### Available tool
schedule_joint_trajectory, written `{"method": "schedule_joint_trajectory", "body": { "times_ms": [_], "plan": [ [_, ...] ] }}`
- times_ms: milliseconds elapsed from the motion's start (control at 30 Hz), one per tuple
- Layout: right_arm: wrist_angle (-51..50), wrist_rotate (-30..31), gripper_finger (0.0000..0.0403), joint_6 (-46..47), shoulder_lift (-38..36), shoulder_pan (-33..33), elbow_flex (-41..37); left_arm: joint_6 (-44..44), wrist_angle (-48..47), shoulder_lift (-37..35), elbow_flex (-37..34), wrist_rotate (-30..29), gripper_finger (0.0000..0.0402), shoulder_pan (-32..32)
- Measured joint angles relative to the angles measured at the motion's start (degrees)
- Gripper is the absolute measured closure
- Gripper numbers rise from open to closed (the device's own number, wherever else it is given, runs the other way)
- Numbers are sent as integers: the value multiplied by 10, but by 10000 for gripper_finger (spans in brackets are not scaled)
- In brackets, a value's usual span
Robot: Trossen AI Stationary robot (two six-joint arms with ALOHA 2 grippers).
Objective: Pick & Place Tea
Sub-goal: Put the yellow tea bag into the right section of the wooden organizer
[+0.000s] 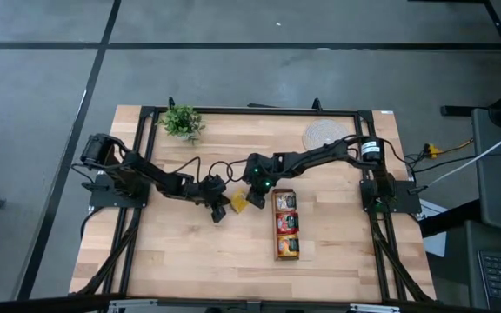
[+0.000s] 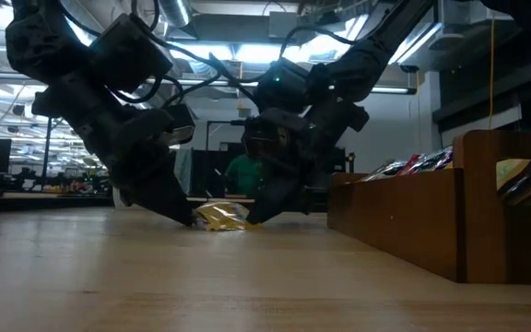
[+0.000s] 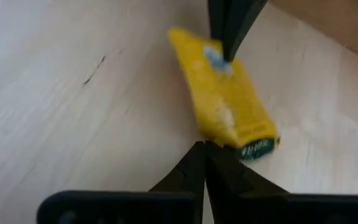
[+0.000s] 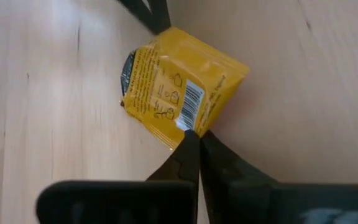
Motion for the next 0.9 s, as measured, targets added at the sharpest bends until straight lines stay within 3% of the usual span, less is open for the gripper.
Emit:
{"method": "schedule_joint_trajectory", "body": {
  "times_ms": [267, 533, 667, 900],
  "plan": [
    [-83, 1, 399, -41, -47, -7, -2, 15, -141, -84, -3, -12, 383, 5],
    [-165, 58, 401, -78, -104, -7, -2, 14, -129, -212, -43, -138, 379, 10],
    [-202, 124, 401, -90, -146, -7, -2, 7, -17, -260, -97, -148, 370, 21],
    [-208, 226, 402, -91, -223, -7, -1, 6, 278, -274, -200, -122, 334, 46]
  ]
}}
